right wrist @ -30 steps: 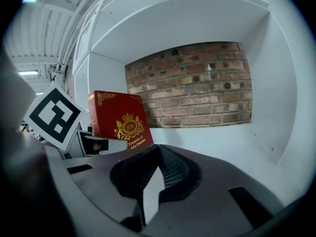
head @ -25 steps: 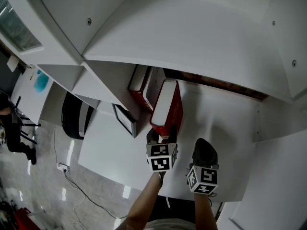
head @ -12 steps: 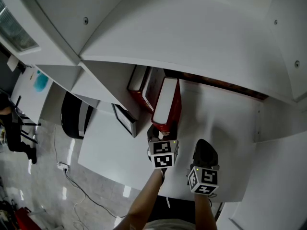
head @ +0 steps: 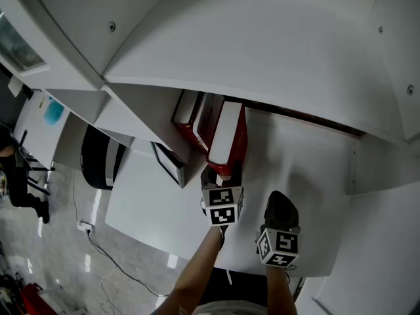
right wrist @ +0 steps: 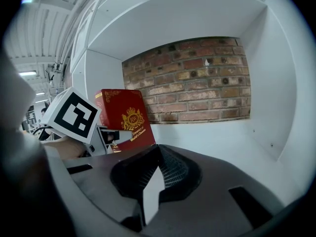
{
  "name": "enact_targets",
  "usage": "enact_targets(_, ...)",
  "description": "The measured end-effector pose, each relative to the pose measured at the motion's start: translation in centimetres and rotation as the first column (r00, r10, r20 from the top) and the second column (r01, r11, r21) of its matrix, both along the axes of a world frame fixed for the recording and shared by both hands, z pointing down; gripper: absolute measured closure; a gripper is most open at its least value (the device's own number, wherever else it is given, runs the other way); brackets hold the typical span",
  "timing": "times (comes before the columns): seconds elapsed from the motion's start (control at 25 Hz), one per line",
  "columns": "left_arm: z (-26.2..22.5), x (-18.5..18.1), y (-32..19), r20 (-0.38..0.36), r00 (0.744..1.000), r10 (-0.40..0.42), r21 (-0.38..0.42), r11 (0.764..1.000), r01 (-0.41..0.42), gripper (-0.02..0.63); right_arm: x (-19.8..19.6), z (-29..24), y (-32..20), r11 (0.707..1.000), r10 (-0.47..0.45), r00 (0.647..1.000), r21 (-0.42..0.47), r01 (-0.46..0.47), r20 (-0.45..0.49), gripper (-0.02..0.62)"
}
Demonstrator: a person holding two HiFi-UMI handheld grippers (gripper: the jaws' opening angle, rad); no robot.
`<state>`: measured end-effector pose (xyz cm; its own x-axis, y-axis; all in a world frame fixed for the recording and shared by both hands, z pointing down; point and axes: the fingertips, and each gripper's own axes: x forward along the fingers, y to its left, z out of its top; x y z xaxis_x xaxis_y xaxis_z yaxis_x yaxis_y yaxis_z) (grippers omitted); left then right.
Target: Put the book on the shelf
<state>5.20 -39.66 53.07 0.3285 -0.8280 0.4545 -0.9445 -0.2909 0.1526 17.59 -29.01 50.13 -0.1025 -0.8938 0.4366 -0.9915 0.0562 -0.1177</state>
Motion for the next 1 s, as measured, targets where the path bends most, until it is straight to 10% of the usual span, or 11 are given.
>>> enact_targets(1.0,-0.26,0.76,0.62,-0.047,0.998,0.033,0.057,0.998,-0.031,0.35,-0.15,0.15,0.06,1.0,-0.007,1.0,-0.005,0.007,-0.005,0.578)
